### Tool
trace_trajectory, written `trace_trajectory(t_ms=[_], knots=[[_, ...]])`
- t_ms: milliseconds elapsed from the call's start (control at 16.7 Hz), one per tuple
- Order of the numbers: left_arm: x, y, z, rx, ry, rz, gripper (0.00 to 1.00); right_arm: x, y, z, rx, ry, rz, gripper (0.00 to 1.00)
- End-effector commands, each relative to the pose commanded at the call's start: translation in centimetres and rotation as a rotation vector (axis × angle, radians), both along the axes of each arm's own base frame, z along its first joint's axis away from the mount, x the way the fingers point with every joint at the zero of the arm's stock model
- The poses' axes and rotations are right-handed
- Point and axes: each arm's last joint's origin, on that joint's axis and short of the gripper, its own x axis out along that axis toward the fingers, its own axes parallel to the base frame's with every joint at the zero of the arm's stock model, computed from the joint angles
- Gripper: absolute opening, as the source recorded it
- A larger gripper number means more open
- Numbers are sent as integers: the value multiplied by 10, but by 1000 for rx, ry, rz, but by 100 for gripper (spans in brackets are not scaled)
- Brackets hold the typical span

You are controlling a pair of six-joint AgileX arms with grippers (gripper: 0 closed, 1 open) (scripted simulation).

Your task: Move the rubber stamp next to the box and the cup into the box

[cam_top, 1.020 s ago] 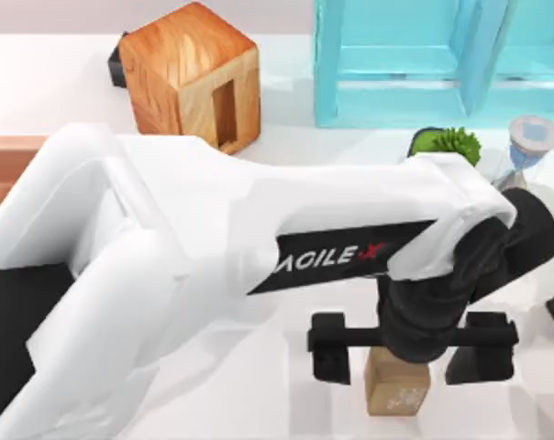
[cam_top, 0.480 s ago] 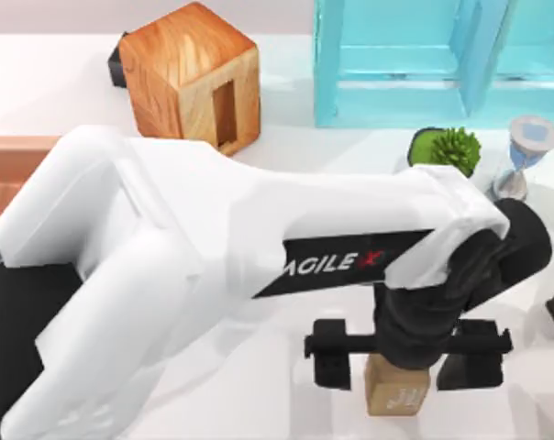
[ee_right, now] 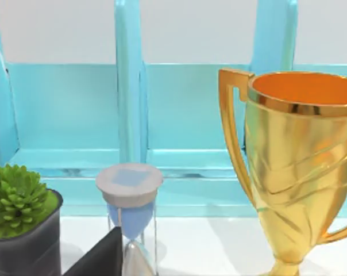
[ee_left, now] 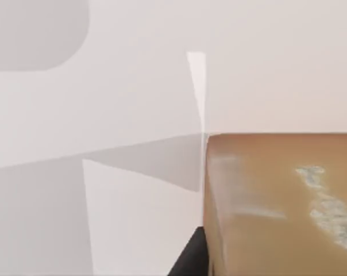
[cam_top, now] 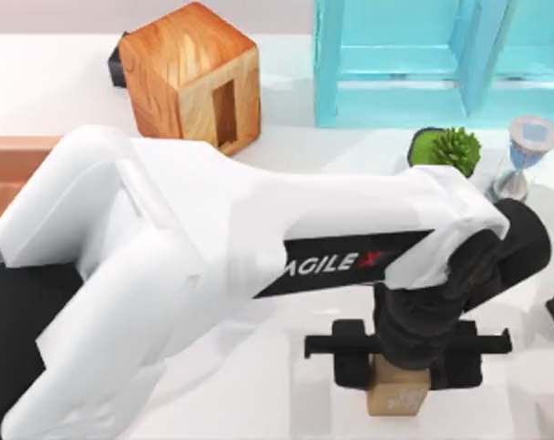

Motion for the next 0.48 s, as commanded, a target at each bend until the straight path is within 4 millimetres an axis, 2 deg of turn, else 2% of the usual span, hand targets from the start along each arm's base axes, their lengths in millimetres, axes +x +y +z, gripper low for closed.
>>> trace_trajectory(t_ms=[120, 480], knots=[[0, 0, 0, 0, 0, 0, 2, 0, 0, 0, 0, 0, 0, 100], [0, 0, 0, 0, 0, 0, 0, 0, 0, 0, 0, 0, 0, 100]])
